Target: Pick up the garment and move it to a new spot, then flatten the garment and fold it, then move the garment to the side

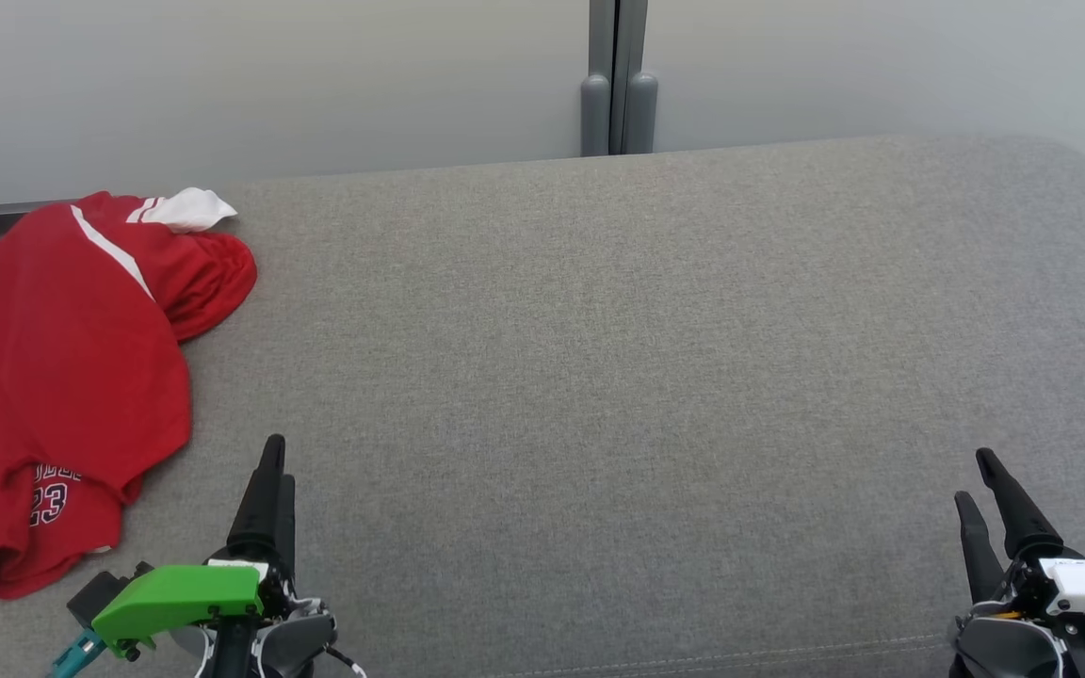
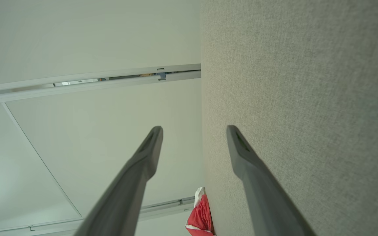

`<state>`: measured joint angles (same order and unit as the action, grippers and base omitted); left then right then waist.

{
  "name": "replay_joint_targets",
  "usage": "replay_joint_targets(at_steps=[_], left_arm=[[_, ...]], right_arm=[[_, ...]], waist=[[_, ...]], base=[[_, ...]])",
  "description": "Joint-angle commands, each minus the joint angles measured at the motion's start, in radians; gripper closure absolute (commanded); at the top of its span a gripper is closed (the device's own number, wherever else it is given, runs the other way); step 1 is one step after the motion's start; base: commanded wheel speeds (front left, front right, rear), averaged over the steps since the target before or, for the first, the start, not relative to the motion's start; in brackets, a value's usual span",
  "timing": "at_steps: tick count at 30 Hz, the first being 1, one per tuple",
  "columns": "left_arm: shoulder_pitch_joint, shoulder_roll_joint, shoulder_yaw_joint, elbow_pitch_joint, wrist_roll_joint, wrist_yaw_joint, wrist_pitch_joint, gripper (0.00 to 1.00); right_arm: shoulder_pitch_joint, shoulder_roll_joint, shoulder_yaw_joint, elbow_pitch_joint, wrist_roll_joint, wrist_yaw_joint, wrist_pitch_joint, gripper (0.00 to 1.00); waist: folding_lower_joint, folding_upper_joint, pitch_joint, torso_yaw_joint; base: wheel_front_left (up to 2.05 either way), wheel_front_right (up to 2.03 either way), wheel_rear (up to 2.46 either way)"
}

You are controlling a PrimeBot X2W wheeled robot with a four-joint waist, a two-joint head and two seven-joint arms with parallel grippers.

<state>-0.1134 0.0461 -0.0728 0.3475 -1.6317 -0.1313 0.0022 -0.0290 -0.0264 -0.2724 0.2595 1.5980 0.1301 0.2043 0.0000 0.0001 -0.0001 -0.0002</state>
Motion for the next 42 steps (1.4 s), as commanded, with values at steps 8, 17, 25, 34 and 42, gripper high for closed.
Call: replay_joint_targets(at_steps=[8, 17, 25, 34, 42], left_arm=[[-0.005, 0.001, -0.017, -0.052, 0.046, 0.008, -0.034, 0.00], [0.002, 0.001, -0.023, -0.095, 0.179, 0.037, -0.064, 0.00], [0.011, 0.002, -0.038, -0.129, 0.349, 0.068, -0.088, 0.00], [0.027, 0.002, -0.052, -0.152, 0.546, 0.095, -0.112, 0.00], [0.041, 0.010, -0.058, -0.163, 0.728, 0.113, -0.132, 0.00]], right_arm=[[-0.007, -0.011, 0.039, -0.031, -0.041, 0.000, -0.061, 0.00], [-0.001, -0.013, 0.052, -0.066, -0.183, 0.000, -0.112, 0.00], [0.007, -0.015, 0.074, -0.110, -0.351, 0.000, -0.154, 0.00], [0.016, -0.017, 0.112, -0.158, -0.562, 0.000, -0.197, 0.00], [0.024, -0.018, 0.145, -0.181, -0.732, 0.000, -0.232, 0.00]], waist=[[0.0000, -0.0001, -0.004, 0.000], [0.0000, -0.0001, -0.008, 0.000], [0.0000, -0.0001, -0.013, 0.000], [0.0000, -0.0001, -0.016, 0.001], [0.0000, -0.0001, -0.020, 0.001]], base=[[0.00, 0.00, 0.00], [0.00, 0.00, 0.00], [0.00, 0.00, 0.00], [0.00, 0.00, 0.00], [0.00, 0.00, 0.00]])
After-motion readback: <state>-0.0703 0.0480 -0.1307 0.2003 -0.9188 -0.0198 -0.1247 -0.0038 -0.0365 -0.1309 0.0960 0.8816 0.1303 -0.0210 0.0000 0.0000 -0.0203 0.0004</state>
